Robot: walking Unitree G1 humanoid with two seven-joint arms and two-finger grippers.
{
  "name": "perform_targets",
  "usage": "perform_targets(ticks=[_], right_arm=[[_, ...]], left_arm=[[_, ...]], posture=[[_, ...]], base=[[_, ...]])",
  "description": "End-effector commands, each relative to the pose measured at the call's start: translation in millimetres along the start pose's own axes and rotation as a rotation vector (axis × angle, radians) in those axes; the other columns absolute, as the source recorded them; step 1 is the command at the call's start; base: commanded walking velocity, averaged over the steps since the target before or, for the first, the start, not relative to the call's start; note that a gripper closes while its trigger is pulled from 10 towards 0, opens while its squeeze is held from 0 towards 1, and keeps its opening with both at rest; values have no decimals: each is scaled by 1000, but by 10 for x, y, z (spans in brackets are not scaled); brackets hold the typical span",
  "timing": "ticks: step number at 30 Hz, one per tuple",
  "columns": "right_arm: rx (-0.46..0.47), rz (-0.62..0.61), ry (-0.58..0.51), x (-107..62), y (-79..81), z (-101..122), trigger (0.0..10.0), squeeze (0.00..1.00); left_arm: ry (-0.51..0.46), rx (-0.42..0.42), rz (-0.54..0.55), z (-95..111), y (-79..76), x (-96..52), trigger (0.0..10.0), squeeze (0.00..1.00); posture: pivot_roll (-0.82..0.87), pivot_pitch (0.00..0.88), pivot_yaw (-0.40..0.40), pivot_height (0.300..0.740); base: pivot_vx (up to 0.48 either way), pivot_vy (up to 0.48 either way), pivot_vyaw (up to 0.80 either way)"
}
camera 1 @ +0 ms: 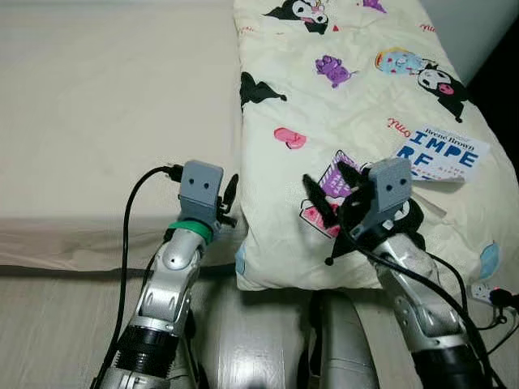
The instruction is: Clean up the room
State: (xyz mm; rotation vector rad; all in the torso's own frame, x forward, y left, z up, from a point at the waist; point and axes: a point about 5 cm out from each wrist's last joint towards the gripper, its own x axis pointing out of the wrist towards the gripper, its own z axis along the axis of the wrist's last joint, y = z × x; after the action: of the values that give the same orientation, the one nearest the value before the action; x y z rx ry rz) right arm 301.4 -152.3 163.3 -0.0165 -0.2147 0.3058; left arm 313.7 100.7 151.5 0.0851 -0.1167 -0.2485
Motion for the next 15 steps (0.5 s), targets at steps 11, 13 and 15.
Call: perform_targets(ticks=[11, 13, 15], right_arm=[[-52, -71, -5, 5, -45, -148, 10000, 0], [-57, -81, -8, 9, -51, -160, 10000, 0], [-59, -90, -8, 10, -56, -172, 10000, 0]], left_arm=[[0, -41, -31, 38, -130, 53, 10000, 0], [5, -39, -37, 35, -148, 56, 10000, 0], [12, -38, -43, 25, -161, 55, 10000, 0]], posture=[[-45, 48, 40, 605], [-46, 50, 40, 610], [-48, 50, 40, 615]], base=[[0, 0, 0], [0, 0, 0], [0, 0, 0]])
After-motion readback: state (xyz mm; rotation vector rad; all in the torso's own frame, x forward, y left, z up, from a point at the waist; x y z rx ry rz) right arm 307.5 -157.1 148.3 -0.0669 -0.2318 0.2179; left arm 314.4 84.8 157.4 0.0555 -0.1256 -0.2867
